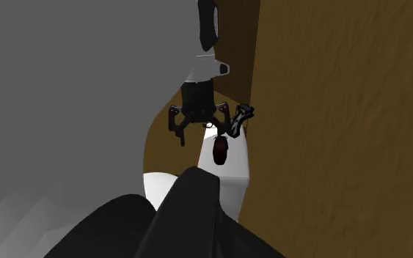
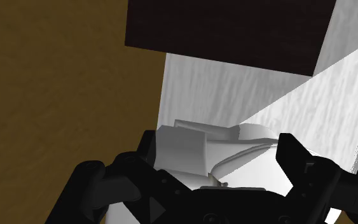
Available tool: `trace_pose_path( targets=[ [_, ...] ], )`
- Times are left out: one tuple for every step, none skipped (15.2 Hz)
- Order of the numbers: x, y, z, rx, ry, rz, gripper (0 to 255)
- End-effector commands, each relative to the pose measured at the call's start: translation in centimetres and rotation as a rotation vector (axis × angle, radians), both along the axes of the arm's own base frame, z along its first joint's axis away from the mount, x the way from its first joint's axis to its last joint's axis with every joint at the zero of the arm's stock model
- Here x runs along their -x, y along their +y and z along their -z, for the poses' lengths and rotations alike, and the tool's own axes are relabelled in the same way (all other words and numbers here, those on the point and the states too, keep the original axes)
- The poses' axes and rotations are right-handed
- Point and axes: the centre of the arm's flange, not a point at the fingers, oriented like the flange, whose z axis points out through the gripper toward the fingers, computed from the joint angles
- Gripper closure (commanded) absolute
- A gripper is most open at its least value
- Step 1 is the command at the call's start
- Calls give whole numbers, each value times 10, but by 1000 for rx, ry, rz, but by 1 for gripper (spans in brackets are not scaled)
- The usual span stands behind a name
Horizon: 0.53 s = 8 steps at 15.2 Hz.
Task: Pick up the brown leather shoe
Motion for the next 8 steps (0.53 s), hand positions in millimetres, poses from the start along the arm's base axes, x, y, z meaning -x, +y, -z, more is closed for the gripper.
trace_pose_path(
  targets=[
    [0,0,0,0,0,0,0],
    [-11,-1,6,-3,-5,6,0],
    [-22,-2,12,-5,-10,11,0],
    [-33,-3,18,-8,-16,17,0],
    [-44,-4,23,-11,-21,23,0],
    [-55,-5,29,-13,-26,28,0],
    [-66,-6,35,-16,-31,34,0],
    [-78,-7,40,-19,-37,40,0]
  ],
)
